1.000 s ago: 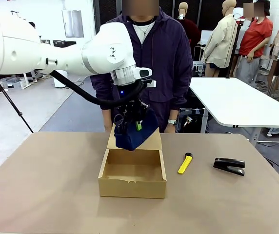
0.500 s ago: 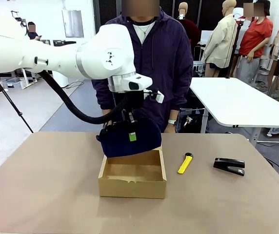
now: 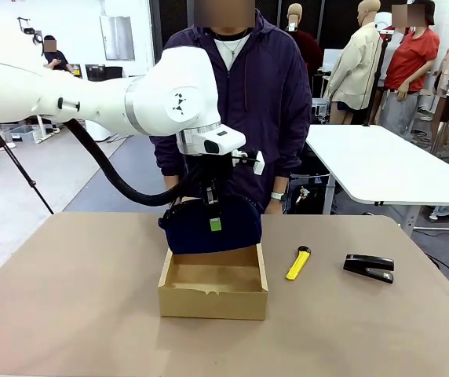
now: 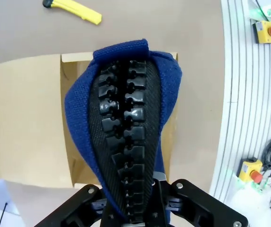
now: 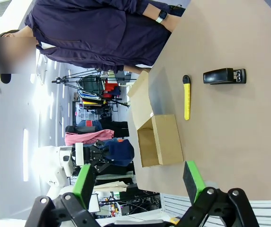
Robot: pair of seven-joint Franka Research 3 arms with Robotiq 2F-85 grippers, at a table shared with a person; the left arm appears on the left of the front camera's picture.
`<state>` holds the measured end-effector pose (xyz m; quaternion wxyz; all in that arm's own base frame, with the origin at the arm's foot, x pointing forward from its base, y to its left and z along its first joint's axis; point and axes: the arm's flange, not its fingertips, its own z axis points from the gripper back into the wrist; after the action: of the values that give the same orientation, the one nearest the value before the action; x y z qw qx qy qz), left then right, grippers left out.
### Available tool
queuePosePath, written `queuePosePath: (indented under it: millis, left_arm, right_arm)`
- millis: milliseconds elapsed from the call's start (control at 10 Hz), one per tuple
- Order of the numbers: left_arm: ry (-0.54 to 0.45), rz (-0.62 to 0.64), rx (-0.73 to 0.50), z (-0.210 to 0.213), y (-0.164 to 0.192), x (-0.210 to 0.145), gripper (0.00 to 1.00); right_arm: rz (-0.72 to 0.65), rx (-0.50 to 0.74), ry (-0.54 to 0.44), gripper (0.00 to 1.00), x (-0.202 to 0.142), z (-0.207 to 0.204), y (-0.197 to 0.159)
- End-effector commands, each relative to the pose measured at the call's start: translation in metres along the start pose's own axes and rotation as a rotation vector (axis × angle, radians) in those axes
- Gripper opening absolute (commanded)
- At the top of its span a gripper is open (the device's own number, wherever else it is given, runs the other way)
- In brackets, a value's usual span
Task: Pack the items into the box.
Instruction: Pick up the item indicated by the person and place it inside the Mailer Box.
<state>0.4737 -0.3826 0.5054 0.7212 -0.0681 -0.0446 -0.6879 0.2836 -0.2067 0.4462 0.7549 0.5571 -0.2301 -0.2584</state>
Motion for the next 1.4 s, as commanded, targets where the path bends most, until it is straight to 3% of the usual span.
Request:
queuePosePath:
  millis: [0, 600, 800, 1000, 1300]
  left_arm:
    - [-0.011, -0.088, 0.026, -0.015, 0.009, 0.01, 0.0]
    - [0.081, -0.16, 0.026, -0.105, 0.03, 0.012, 0.0]
    - [0.152, -0.135, -0.043, -0.131, 0.035, 0.014, 0.0]
    - [0.17, -0.129, -0.129, -0.152, 0.038, 0.015, 0.0]
    - [0.157, -0.143, -0.156, -0.162, 0.04, 0.018, 0.0]
  right_arm:
    - [0.008, 0.02, -0.003, 1.0, 0.001, 0.0, 0.003]
    - [0.008, 0.02, -0.003, 1.0, 0.001, 0.0, 0.003]
    - [0.008, 0.02, -0.003, 1.0, 0.001, 0.0, 0.003]
    - [0.008, 0.02, -0.003, 1.0, 0.001, 0.0, 0.003]
    - [0.008, 0.02, -0.003, 1.0, 0.001, 0.0, 0.003]
